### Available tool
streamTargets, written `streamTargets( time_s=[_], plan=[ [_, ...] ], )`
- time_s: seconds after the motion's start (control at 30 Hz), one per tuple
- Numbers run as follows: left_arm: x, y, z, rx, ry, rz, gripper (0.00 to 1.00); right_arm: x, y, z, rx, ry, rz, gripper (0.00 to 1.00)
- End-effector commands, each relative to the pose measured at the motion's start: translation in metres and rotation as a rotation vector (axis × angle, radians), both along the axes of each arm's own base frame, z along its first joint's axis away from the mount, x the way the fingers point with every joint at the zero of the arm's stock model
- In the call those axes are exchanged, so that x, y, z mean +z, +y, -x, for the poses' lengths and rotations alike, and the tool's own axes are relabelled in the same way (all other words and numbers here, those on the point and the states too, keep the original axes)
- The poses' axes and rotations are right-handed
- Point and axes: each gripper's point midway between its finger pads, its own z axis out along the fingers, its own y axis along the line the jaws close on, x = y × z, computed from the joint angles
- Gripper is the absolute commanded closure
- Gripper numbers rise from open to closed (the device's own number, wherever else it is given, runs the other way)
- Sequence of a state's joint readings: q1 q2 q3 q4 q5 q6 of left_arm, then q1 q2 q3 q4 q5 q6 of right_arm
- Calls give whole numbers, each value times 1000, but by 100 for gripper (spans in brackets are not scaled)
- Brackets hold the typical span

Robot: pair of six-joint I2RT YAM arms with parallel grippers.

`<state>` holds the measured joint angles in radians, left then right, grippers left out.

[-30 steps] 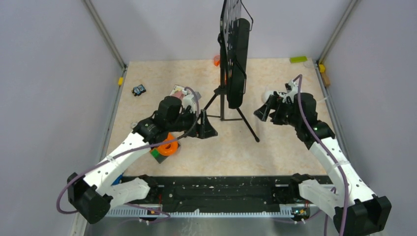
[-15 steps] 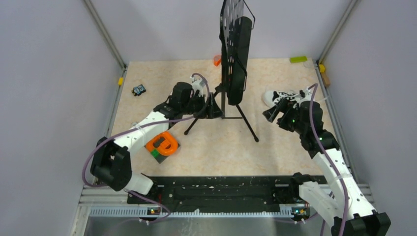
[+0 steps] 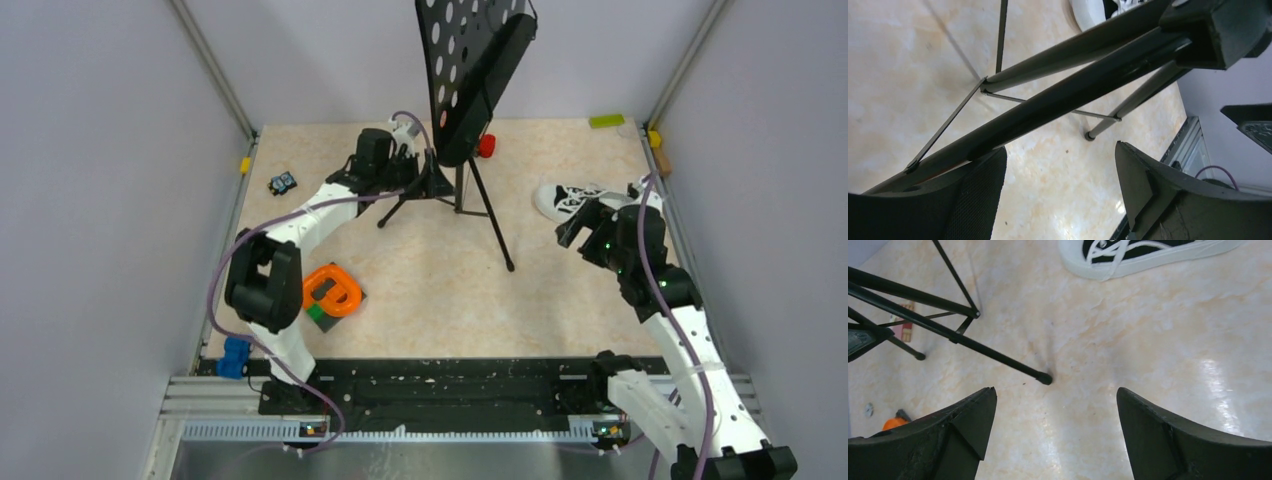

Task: Tie the shoes
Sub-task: Move the distractor to the center of the board.

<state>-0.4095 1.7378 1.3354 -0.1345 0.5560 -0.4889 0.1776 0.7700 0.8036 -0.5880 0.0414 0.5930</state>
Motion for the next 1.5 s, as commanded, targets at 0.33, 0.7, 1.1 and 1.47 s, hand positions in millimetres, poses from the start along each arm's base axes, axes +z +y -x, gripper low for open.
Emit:
streamTargets(
  time_s=[0.33,0.7,1.1,1.47],
  plan=[
    [34,25,-106,83,-108,34,18,-9,-115,-56,-371,64,85,5],
    [68,64,8,82,-107,-25,17,-47,-150,-126,-478,151,-16,7],
    [41,105,105,161,12,-95,16,3,61,-139,525,-117,-202,15],
    [45,135,99,292,30,-198,16,-8,156,-125,904,-154,-338,15]
  ],
)
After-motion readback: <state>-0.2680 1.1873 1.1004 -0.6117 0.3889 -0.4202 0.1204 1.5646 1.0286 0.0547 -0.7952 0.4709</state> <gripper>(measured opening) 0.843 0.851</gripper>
